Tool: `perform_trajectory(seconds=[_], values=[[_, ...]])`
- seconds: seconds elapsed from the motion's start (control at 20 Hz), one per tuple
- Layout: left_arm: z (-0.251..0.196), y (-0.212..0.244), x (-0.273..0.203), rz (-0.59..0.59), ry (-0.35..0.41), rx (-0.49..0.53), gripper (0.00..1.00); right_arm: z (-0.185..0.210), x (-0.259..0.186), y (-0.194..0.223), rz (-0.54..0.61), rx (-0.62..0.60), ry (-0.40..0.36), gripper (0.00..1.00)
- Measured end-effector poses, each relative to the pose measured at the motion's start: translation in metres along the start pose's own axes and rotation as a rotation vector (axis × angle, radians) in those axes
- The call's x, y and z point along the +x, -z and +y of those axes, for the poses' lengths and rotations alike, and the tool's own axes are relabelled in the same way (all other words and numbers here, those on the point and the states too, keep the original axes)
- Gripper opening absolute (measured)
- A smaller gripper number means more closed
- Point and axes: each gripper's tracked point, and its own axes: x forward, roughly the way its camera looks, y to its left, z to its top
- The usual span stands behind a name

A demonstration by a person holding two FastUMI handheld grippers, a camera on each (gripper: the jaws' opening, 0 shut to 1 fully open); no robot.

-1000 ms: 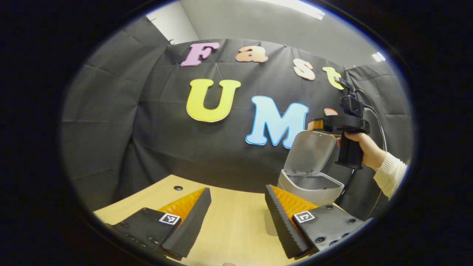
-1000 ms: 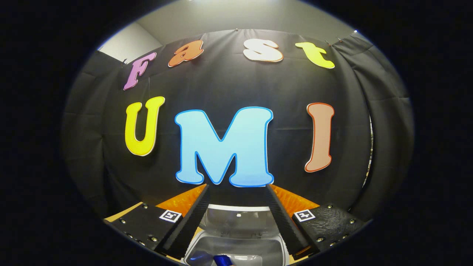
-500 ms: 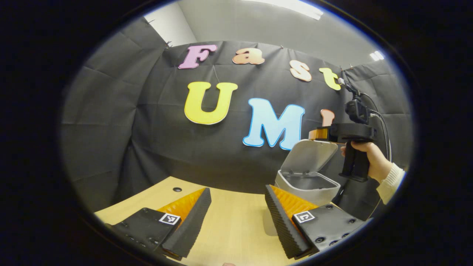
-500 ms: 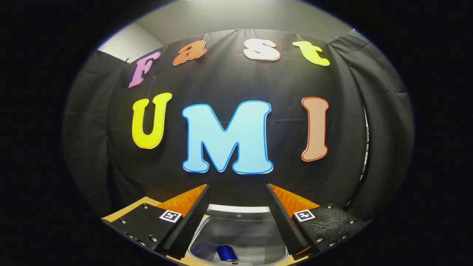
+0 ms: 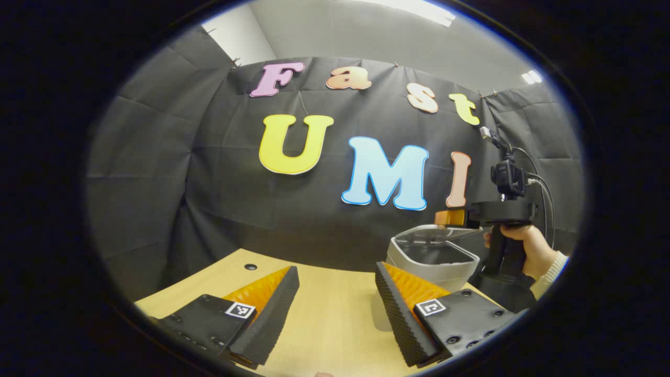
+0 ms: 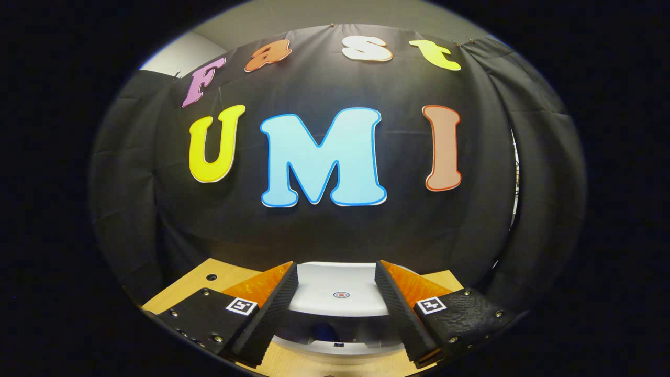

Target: Press the lid of the desktop garbage bin to open it, pick up the crumpled paper on the desktop and throw it into the bin, then pick up the pop can on the desktop and drop it into the bin, and finally close the garbage bin lid.

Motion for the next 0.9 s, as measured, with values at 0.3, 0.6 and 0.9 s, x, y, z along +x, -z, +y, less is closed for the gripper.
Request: perform_trajectory(seconds=[0.3,0.6,0.9], values=[[0.006,0.0,0.002,0.004,-0.011,0.009,0.95,-0.003,0.004,0.033,0.029,0.022,0.003,0.95],[0.006,0.001,0.004,0.01,-0.011,0.015,0.96,-0.004,0.009,0.05,-0.004,-0.022,0.02,0.95],[0.006,0.003,0.003,0.022,-0.01,0.019,0.96,-0.004,0.011,0.055,-0.058,-0.046,0.026,0.95]])
